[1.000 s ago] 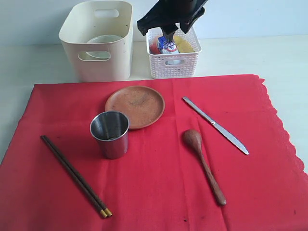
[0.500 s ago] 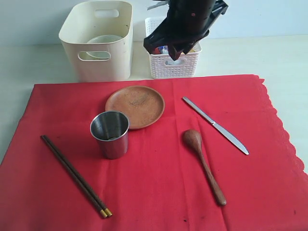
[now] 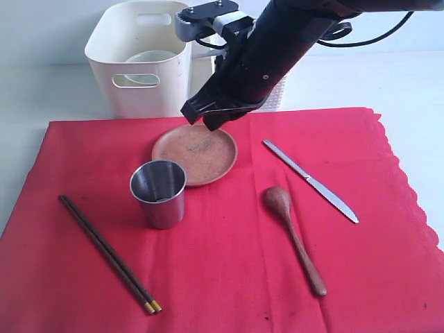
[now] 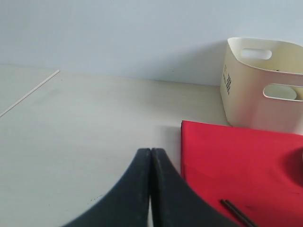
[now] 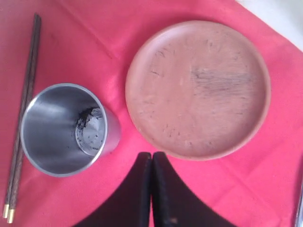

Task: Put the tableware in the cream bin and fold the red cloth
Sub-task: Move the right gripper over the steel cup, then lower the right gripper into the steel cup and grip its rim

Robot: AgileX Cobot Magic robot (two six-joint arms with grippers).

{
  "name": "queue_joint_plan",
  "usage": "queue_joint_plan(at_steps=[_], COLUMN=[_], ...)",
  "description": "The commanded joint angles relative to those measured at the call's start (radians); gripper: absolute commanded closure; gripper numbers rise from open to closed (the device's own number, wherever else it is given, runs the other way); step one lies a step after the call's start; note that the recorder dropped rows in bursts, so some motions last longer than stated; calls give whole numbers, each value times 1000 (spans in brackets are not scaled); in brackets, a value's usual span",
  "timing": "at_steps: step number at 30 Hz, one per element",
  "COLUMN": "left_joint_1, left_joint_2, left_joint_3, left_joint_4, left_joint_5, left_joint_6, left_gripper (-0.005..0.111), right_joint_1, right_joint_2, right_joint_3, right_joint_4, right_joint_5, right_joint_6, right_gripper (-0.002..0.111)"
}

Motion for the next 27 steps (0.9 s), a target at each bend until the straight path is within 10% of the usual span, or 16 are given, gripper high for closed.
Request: queue_joint_plan(at_steps=[1, 13, 27], left_joint_1=[4, 4, 4], left_joint_2=[3, 3, 3], left_joint_3=[0, 0, 0], left_joint_4=[-3, -3, -3], left_joint_5=[-4, -4, -4], left_joint_6=[-2, -2, -2], left_gripper=[105, 105, 105], right_joint_1=[-3, 93, 96], right_joint_2=[-6, 45, 189], right_joint_3=[3, 3, 3], right_joint_4=[22, 26, 143], right_joint_5=[-26, -133, -136], right_joint_6=[-25, -83, -191], right_gripper=[104, 60, 58])
